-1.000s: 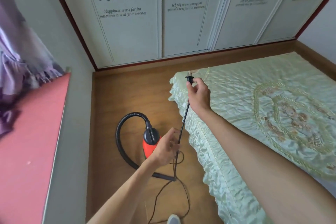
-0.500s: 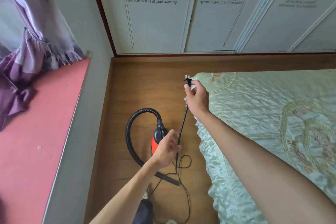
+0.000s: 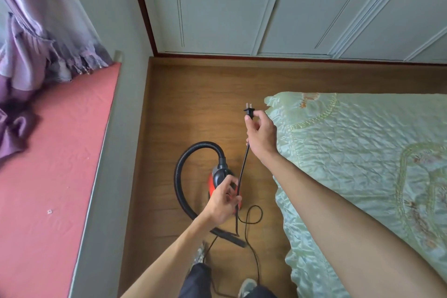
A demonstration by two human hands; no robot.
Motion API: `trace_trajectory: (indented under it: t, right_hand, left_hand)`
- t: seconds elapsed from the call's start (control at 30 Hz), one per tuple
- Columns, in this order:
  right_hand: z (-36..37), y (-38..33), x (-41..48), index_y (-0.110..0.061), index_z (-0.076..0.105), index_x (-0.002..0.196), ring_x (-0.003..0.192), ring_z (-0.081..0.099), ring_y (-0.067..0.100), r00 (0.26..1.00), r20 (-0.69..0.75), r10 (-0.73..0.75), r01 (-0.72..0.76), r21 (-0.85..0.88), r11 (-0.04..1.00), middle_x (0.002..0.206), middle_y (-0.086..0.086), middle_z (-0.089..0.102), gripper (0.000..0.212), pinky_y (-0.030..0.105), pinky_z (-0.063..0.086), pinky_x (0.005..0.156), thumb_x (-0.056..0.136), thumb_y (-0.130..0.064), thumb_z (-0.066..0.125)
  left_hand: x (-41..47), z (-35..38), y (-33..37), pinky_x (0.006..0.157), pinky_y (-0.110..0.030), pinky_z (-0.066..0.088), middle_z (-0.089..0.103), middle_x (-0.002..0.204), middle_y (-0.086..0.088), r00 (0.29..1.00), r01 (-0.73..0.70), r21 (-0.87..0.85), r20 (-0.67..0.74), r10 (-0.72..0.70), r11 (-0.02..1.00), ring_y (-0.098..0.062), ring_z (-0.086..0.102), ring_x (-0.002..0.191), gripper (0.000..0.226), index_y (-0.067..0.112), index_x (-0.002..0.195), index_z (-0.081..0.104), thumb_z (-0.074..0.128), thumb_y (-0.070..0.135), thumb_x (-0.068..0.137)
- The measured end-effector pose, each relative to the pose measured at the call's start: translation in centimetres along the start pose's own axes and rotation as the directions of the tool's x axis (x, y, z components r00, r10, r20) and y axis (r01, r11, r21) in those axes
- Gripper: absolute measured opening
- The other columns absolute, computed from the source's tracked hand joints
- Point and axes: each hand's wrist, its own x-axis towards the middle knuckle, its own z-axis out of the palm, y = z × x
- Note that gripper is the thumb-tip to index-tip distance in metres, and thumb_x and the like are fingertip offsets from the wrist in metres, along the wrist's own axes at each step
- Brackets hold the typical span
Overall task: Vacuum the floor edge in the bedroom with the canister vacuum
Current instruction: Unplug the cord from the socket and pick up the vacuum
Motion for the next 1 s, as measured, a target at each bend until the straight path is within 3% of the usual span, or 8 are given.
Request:
trace_trajectory:
  t: [0.2, 0.3, 0.47, 0.67, 0.83, 0.93, 1.0]
  right_hand:
    - [2.4, 1.0, 2.1, -0.022, 0.058, 0.097, 0.056, 0.062, 0.037, 0.999, 0.041, 0.019, -0.017, -0.04, 0.999, 0.07, 0.014, 0.059, 0.006, 0.045, 0.053, 0.05, 0.1, -0.027, 0.056]
    - [3.6, 1.5, 3.2, -0.018, 0.058, 0.099, 0.053, 0.061, 0.031, 0.995, 0.092, 0.048, -0.044, -0.047, 0.998, 0.069, 0.01, 0.057, 0.009, 0.037, 0.048, 0.048, 0.1, -0.026, 0.056]
    - [6.0, 4.1, 4.7, -0.019, 0.06, 0.097, 0.065, 0.063, 0.036, 0.978, 0.205, 0.045, -0.033, -0.061, 0.998, 0.073, 0.016, 0.064, 0.012, 0.048, 0.054, 0.064, 0.098, -0.031, 0.057]
    - [8.5, 9.8, 6.3, -0.015, 0.062, 0.103, 0.058, 0.063, 0.032, 0.942, 0.332, 0.049, -0.038, -0.04, 0.998, 0.068, 0.012, 0.063, 0.014, 0.05, 0.056, 0.06, 0.098, -0.028, 0.058]
    - [10.3, 16.0, 6.5, -0.022, 0.062, 0.098, 0.065, 0.065, 0.028, 0.906, 0.421, 0.046, -0.016, -0.075, 0.997, 0.07, 0.005, 0.066, 0.021, 0.051, 0.055, 0.067, 0.094, -0.041, 0.054]
    - [11.3, 18.8, 6.4, -0.019, 0.062, 0.099, 0.062, 0.065, 0.023, 0.888, 0.455, 0.067, -0.029, -0.09, 0.995, 0.069, 0.002, 0.065, 0.015, 0.048, 0.056, 0.068, 0.098, -0.032, 0.055]
    - [12.2, 21.1, 6.3, -0.018, 0.062, 0.101, 0.065, 0.066, 0.025, 0.881, 0.466, 0.081, -0.038, -0.101, 0.994, 0.07, 0.004, 0.066, 0.016, 0.049, 0.056, 0.07, 0.098, -0.032, 0.055]
  left_hand:
    - [1.8, -0.5, -1.3, 0.065, -0.052, 0.061, 0.055, 0.084, -0.004, 0.998, 0.069, -0.048, -0.008, -0.069, 0.996, -0.022, 0.061, 0.073, 0.027, 0.02, 0.114, 0.044, 0.055, 0.003, 0.097]
    - [2.5, -0.2, -2.0, 0.066, -0.052, 0.061, 0.056, 0.085, -0.004, 0.995, 0.097, -0.075, -0.029, -0.099, 0.992, -0.024, 0.063, 0.075, 0.025, 0.021, 0.113, 0.044, 0.055, 0.005, 0.097]
    - [3.6, 1.5, -3.6, 0.065, -0.058, 0.06, 0.05, 0.08, -0.003, 0.977, 0.175, -0.168, -0.092, -0.193, 0.97, -0.026, 0.058, 0.071, 0.026, 0.025, 0.111, 0.044, 0.054, 0.006, 0.096]
    - [4.6, 4.7, -6.1, 0.058, -0.044, 0.056, 0.045, 0.08, -0.003, 0.94, 0.241, -0.232, -0.187, -0.286, 0.942, -0.015, 0.05, 0.063, 0.028, 0.029, 0.111, 0.046, 0.053, 0.006, 0.097]
    - [5.9, 8.1, -9.2, 0.06, -0.052, 0.057, 0.044, 0.076, -0.001, 0.916, 0.284, -0.239, -0.219, -0.336, 0.929, -0.022, 0.05, 0.064, 0.032, 0.03, 0.115, 0.047, 0.053, 0.005, 0.096]
    - [7.0, 10.0, -11.9, 0.068, -0.057, 0.058, 0.048, 0.074, 0.007, 0.915, 0.302, -0.216, -0.208, -0.346, 0.928, -0.029, 0.053, 0.064, 0.034, 0.029, 0.12, 0.047, 0.056, 0.011, 0.093]
    - [7.7, 11.0, -13.9, 0.07, -0.058, 0.057, 0.048, 0.074, 0.009, 0.91, 0.322, -0.224, -0.193, -0.366, 0.92, -0.024, 0.052, 0.065, 0.035, 0.032, 0.118, 0.047, 0.057, 0.013, 0.091]
